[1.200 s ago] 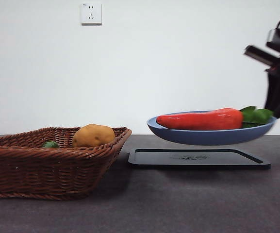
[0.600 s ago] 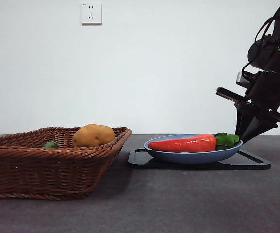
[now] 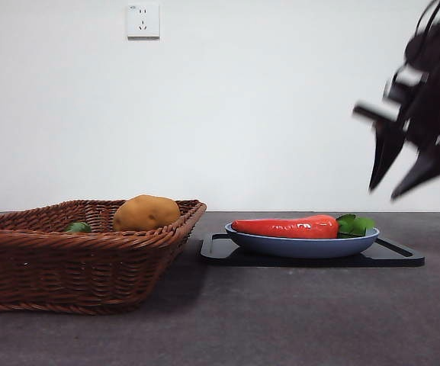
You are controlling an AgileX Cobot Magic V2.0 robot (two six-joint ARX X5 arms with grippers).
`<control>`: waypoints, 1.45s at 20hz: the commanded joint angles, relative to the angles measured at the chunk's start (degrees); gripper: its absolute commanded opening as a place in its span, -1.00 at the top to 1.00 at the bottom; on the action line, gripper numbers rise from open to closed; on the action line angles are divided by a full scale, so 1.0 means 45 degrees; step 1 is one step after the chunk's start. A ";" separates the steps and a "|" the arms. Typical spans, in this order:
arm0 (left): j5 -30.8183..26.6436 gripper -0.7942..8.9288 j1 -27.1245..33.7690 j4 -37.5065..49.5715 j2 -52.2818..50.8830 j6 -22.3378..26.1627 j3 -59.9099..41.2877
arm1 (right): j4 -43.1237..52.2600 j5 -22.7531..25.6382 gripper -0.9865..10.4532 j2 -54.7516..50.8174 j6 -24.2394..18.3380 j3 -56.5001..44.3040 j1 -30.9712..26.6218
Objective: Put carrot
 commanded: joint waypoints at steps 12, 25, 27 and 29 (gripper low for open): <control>-0.2764 0.82 0.2739 0.1549 0.1413 0.2045 0.0204 | -0.1642 0.2419 0.82 -0.6586 -0.1962 -0.0257 0.3376; 0.0724 0.82 0.4362 0.2365 -0.5901 -0.0321 -0.6960 | 0.3915 0.5756 0.82 -1.4358 -0.0792 -0.9253 0.5314; 0.0967 0.82 0.4357 0.2171 -0.7116 -0.0792 -0.7572 | 0.4095 0.5741 0.82 -1.5232 -0.0753 -1.0336 0.5362; 0.1146 0.82 0.4357 0.1894 -0.7606 -0.1044 -0.7640 | 0.4056 0.5741 0.82 -1.5382 -0.0389 -1.0584 0.5357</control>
